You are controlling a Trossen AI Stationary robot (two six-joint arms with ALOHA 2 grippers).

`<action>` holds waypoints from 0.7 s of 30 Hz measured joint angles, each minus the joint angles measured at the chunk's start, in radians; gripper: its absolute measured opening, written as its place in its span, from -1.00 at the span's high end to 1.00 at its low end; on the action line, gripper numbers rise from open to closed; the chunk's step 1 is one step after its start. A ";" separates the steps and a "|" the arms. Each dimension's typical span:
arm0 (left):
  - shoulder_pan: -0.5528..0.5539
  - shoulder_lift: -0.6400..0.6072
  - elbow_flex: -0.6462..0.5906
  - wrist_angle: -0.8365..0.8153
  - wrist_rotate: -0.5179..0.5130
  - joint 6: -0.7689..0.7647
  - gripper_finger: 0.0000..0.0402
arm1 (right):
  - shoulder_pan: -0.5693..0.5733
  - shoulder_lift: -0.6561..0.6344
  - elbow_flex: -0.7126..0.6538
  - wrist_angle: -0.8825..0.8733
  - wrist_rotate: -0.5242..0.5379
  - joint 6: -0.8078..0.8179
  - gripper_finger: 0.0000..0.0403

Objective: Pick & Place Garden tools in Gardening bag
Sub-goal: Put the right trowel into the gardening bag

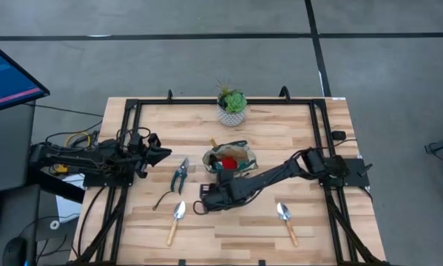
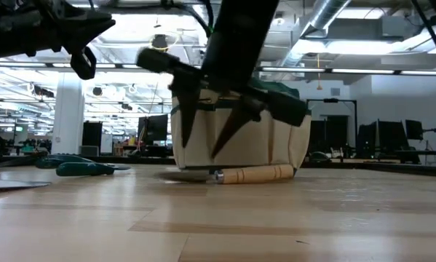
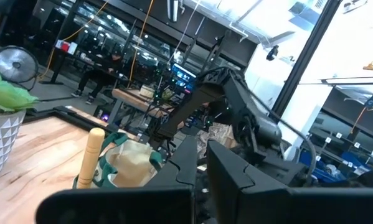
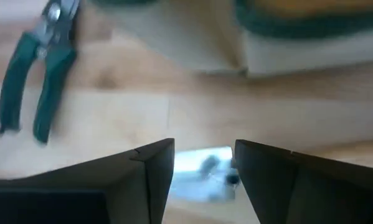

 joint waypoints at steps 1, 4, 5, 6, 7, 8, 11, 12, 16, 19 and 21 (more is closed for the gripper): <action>0.000 0.009 0.000 0.003 0.000 0.000 0.96 | 0.005 -0.003 0.000 -0.020 -0.013 -0.013 0.20; 0.000 0.019 0.000 0.006 0.000 0.000 0.96 | 0.023 -0.016 -0.001 -0.100 -0.051 -0.020 0.20; 0.000 0.028 0.000 0.010 0.000 0.000 0.96 | 0.029 -0.019 0.000 -0.115 -0.071 -0.021 0.20; 0.000 0.032 0.000 0.014 0.000 0.000 0.96 | 0.035 -0.021 0.000 -0.128 -0.090 -0.028 0.20; 0.000 0.034 0.000 0.015 0.000 0.000 0.96 | 0.041 -0.020 0.001 -0.138 -0.112 -0.037 0.20; 0.000 0.037 0.000 0.013 0.000 0.000 0.96 | 0.047 -0.019 0.003 -0.151 -0.133 -0.047 0.20; 0.000 0.045 0.000 0.013 0.000 0.000 0.96 | 0.067 -0.019 0.018 -0.143 -0.153 -0.075 0.20; 0.000 0.045 0.000 0.013 0.000 0.000 0.96 | 0.074 -0.019 0.024 -0.144 -0.153 -0.081 0.20; 0.000 0.044 0.000 0.015 0.000 0.000 0.96 | 0.110 -0.019 0.082 -0.224 -0.209 -0.110 0.20; 0.000 0.044 0.000 0.015 0.000 0.000 0.96 | 0.149 -0.020 0.122 -0.351 -0.335 -0.120 0.20; 0.000 0.044 0.000 0.015 0.000 0.000 0.96 | 0.174 -0.020 0.124 -0.422 -0.423 -0.119 0.20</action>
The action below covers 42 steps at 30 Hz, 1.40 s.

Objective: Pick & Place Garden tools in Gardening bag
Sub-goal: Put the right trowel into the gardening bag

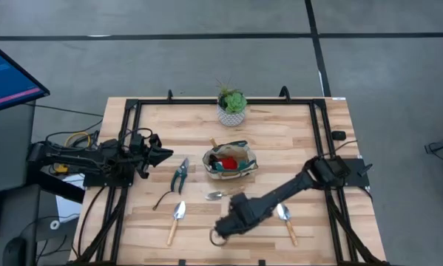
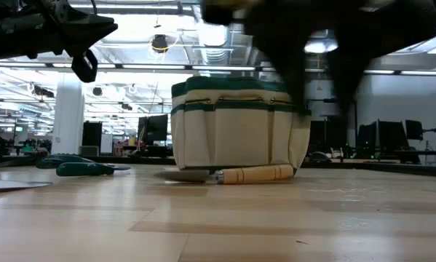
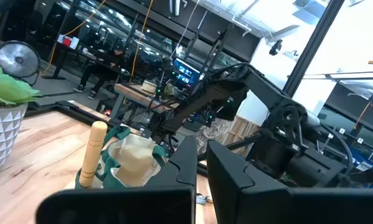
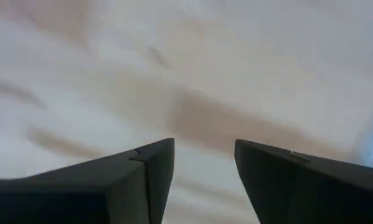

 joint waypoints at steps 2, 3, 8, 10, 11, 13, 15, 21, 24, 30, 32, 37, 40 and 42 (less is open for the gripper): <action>0.000 0.000 0.000 0.000 0.000 0.000 0.96 | 0.025 -0.006 -0.001 -0.061 -0.094 -0.013 0.20; 0.000 0.000 0.000 -0.001 0.000 0.000 0.96 | 0.037 -0.012 -0.001 -0.087 -0.140 -0.033 0.20; 0.000 0.000 0.000 0.000 0.000 0.000 0.96 | 0.110 -0.022 -0.001 -0.137 -0.270 -0.081 0.19; 0.000 0.000 0.000 0.000 0.000 0.000 0.96 | 0.141 -0.029 0.001 -0.134 -0.309 -0.070 0.18; 0.000 0.000 0.000 0.000 0.000 0.000 0.96 | 0.158 -0.034 0.001 -0.137 -0.324 -0.055 0.17; 0.000 0.000 0.000 0.000 0.000 0.000 0.96 | 0.195 -0.046 0.000 -0.142 -0.347 -0.010 0.17; 0.000 0.000 0.000 0.000 0.000 0.000 0.96 | 0.234 -0.060 0.000 -0.142 -0.363 0.071 0.16; 0.000 0.000 0.000 0.000 0.000 0.000 0.96 | 0.373 -0.125 0.000 -0.151 -0.363 0.403 0.16; 0.000 0.000 0.000 0.000 0.000 0.000 0.96 | 0.429 -0.153 0.000 -0.153 -0.359 0.554 0.16; 0.000 0.000 0.000 0.004 0.000 0.000 0.96 | 0.480 -0.178 0.000 -0.086 -0.296 0.636 0.22; 0.000 0.000 0.000 0.006 0.000 0.000 0.96 | 0.479 -0.179 0.000 -0.055 -0.246 0.601 0.24; 0.000 0.000 0.000 0.008 0.000 0.000 0.96 | 0.430 -0.179 0.000 -0.042 -0.166 0.474 0.25; 0.000 0.000 0.000 0.008 0.000 0.000 0.96 | 0.411 -0.179 0.000 -0.141 -0.171 0.434 0.20; 0.000 0.000 0.000 0.008 0.000 0.000 0.96 | 0.413 -0.179 0.000 -0.189 -0.197 0.432 0.14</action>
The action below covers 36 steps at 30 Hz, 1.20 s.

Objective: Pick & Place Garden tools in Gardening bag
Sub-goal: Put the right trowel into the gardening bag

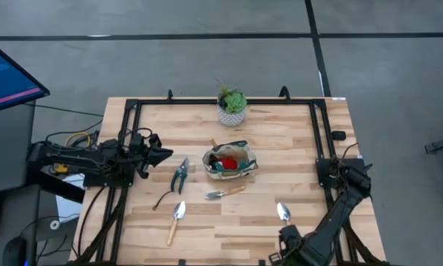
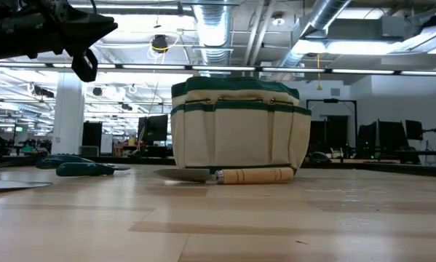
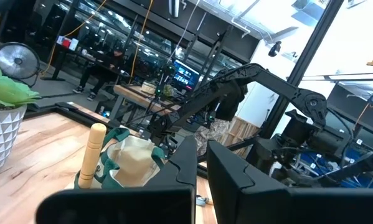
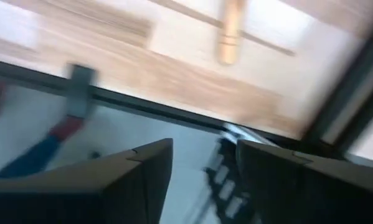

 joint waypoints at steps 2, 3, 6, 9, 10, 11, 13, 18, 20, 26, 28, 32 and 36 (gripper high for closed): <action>0.000 0.000 0.000 0.000 0.000 0.000 0.96 | 0.013 -0.001 0.000 -0.047 -0.056 -0.001 0.08; 0.000 0.000 0.000 0.000 0.000 0.000 0.96 | 0.022 -0.001 0.000 -0.070 -0.093 -0.002 0.06; 0.000 0.000 0.000 0.000 0.000 0.000 0.96 | 0.042 -0.003 -0.037 -0.065 -0.133 -0.002 0.06; 0.000 0.000 0.000 0.000 0.000 0.000 0.96 | 0.056 -0.003 -0.096 -0.040 -0.134 -0.028 0.15; 0.000 0.000 0.000 0.000 0.000 0.000 0.96 | 0.057 -0.004 -0.116 -0.028 -0.135 -0.042 0.18; 0.000 0.000 0.000 0.000 0.000 0.000 0.96 | 0.055 -0.005 -0.136 -0.012 -0.137 -0.056 0.21; 0.000 0.000 0.000 0.001 0.000 0.000 0.96 | 0.048 -0.004 -0.175 0.003 -0.137 -0.087 0.25; 0.000 0.000 0.000 0.006 0.000 0.000 0.96 | 0.025 -0.004 -0.294 0.079 -0.161 -0.166 0.31; 0.000 0.000 0.000 0.007 0.000 0.000 0.96 | 0.023 -0.004 -0.339 0.118 -0.162 -0.163 0.32; 0.000 0.000 0.000 0.008 0.000 0.000 0.96 | 0.019 -0.004 -0.439 0.229 -0.160 -0.158 0.32; 0.000 0.000 0.000 0.008 0.000 0.000 0.96 | 0.012 -0.004 -0.470 0.269 -0.154 -0.158 0.31; 0.000 0.000 0.000 0.008 0.000 0.000 0.96 | -0.019 -0.003 -0.521 0.362 -0.134 -0.164 0.32; 0.000 0.000 0.000 0.007 0.000 0.000 0.96 | -0.076 -0.003 -0.521 0.393 -0.070 -0.218 0.32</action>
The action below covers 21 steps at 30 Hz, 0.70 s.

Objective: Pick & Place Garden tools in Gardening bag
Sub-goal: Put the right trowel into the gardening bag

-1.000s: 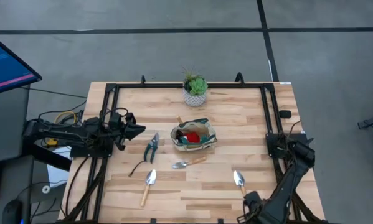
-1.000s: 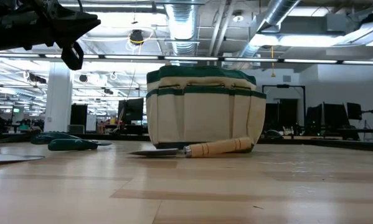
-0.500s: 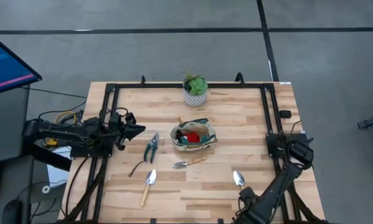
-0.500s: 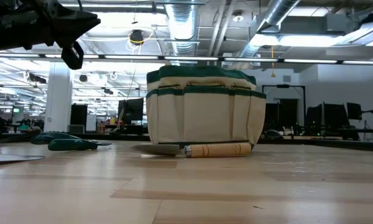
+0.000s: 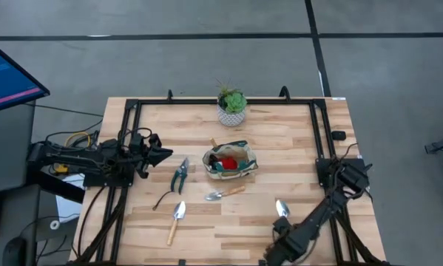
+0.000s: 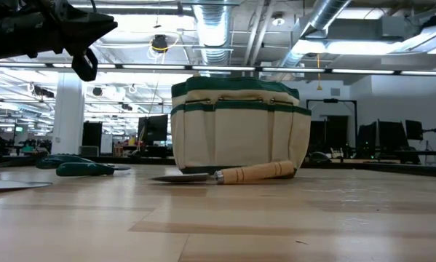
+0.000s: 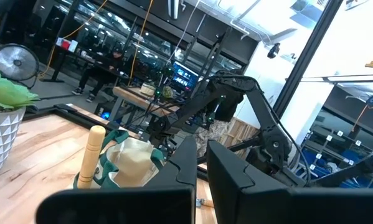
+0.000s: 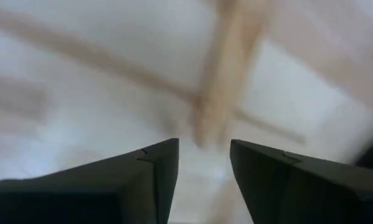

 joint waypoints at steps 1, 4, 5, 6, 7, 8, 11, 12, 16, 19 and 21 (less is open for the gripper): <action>0.000 0.000 0.000 0.000 0.000 0.000 0.96 | -0.020 0.000 0.000 0.011 0.017 -0.019 0.31; 0.000 0.000 0.000 0.000 0.000 0.000 0.96 | -0.083 0.000 0.008 0.073 0.044 -0.110 0.30; 0.000 0.000 0.000 0.000 0.000 0.000 0.96 | -0.106 0.000 0.014 0.090 0.056 -0.151 0.29; 0.000 0.000 0.000 0.000 0.000 0.000 0.96 | -0.129 0.000 0.019 0.114 0.073 -0.189 0.29; 0.000 0.000 0.000 0.000 0.000 0.000 0.96 | -0.153 0.000 0.022 0.140 0.091 -0.225 0.28; 0.000 0.000 0.000 0.000 0.000 0.000 0.96 | -0.178 0.000 0.025 0.160 0.109 -0.261 0.28; 0.000 0.000 0.000 0.000 0.000 0.000 0.96 | -0.253 0.000 0.050 0.169 0.130 -0.386 0.27; 0.000 0.000 0.000 0.000 0.000 0.000 0.96 | -0.276 0.000 0.061 0.171 0.127 -0.432 0.28; 0.000 0.000 0.000 0.000 0.000 0.000 0.96 | -0.358 0.000 0.132 0.176 0.089 -0.664 0.29; 0.000 0.000 0.000 0.000 0.000 0.000 0.96 | -0.405 0.000 0.205 0.161 0.063 -0.889 0.29; 0.000 0.000 0.000 0.000 0.000 0.000 0.96 | -0.424 -0.001 0.244 0.119 0.071 -1.049 0.29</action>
